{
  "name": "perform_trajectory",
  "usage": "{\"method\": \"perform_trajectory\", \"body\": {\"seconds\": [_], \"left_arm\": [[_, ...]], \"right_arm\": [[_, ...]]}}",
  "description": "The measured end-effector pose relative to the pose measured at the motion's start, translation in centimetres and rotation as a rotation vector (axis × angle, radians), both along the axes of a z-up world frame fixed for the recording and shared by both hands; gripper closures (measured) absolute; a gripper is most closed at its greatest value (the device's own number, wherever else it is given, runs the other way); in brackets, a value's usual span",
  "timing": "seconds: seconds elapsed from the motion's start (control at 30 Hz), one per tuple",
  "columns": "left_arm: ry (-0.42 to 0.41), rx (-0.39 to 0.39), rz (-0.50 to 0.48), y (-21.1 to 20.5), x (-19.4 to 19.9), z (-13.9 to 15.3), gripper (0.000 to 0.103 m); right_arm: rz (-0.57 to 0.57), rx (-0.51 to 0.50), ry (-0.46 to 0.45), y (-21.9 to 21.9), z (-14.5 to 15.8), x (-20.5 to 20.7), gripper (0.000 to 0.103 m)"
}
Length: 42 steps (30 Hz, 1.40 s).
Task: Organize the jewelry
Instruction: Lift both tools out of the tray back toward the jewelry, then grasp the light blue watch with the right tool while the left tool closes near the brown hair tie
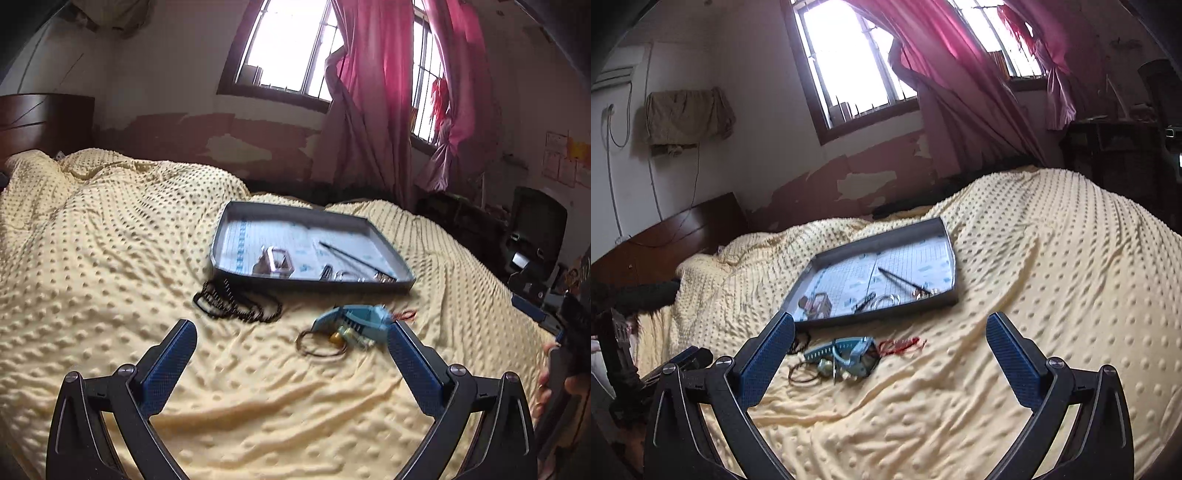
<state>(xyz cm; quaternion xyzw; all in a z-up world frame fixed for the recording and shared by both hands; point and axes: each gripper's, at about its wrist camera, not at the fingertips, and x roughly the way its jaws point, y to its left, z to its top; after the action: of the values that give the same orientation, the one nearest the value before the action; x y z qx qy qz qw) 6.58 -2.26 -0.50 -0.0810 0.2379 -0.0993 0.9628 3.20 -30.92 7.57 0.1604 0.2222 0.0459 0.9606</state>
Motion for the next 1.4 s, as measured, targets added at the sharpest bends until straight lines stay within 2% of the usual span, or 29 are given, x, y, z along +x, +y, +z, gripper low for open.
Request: {"method": "perform_trajectory", "body": {"seconds": [0.2, 0.3, 0.47, 0.7, 0.87, 0.93, 1.0, 1.03, 1.1, 1.27, 1.37, 1.4], "left_arm": [[0.032, 0.015, 0.002, 1.2, -1.1, -2.0, 0.000], [0.083, -0.001, -0.016, 1.4, -0.7, -2.9, 0.000], [0.136, -0.015, -0.015, 1.6, 0.3, -3.7, 0.000], [0.189, 0.016, 0.012, 0.9, 2.9, -3.8, 0.000], [0.229, 0.011, -0.043, -0.3, 5.1, -3.9, 0.000], [0.244, 0.010, -0.063, -0.8, 6.0, -4.1, 0.009], [0.276, 0.008, -0.087, -1.4, 7.1, -4.6, 0.024], [0.296, 0.001, -0.103, -1.7, 7.6, -5.0, 0.028], [0.322, -0.024, -0.137, -2.0, 8.4, -5.5, 0.043], [0.351, -0.108, -0.194, -2.1, 9.8, -6.3, 0.059], [0.380, -0.122, -0.204, -2.3, 10.8, -6.8, 0.063], [0.398, -0.119, -0.203, -2.5, 11.2, -7.0, 0.065]], "right_arm": [[0.050, -0.051, 0.107, 2.2, -2.1, 0.6, 0.001], [0.074, -0.081, 0.163, 3.0, -3.0, 1.5, 0.001], [0.103, -0.072, 0.236, 3.5, -4.5, 2.9, 0.001], [0.131, -0.063, 0.291, 3.7, -5.4, 4.7, 0.001], [0.152, -0.040, 0.313, 3.6, -5.9, 6.7, 0.001], [0.156, -0.023, 0.312, 3.4, -6.0, 7.4, 0.001], [0.166, 0.001, 0.305, 3.4, -6.1, 8.1, 0.002], [0.172, 0.015, 0.298, 3.4, -6.1, 8.6, 0.003], [0.196, 0.035, 0.290, 3.7, -6.3, 9.5, 0.012], [0.266, -0.007, 0.295, 5.9, -7.3, 12.0, 0.039], [0.282, -0.010, 0.323, 6.9, -8.0, 12.8, 0.052], [0.287, -0.013, 0.329, 7.1, -8.2, 13.0, 0.053]]}}
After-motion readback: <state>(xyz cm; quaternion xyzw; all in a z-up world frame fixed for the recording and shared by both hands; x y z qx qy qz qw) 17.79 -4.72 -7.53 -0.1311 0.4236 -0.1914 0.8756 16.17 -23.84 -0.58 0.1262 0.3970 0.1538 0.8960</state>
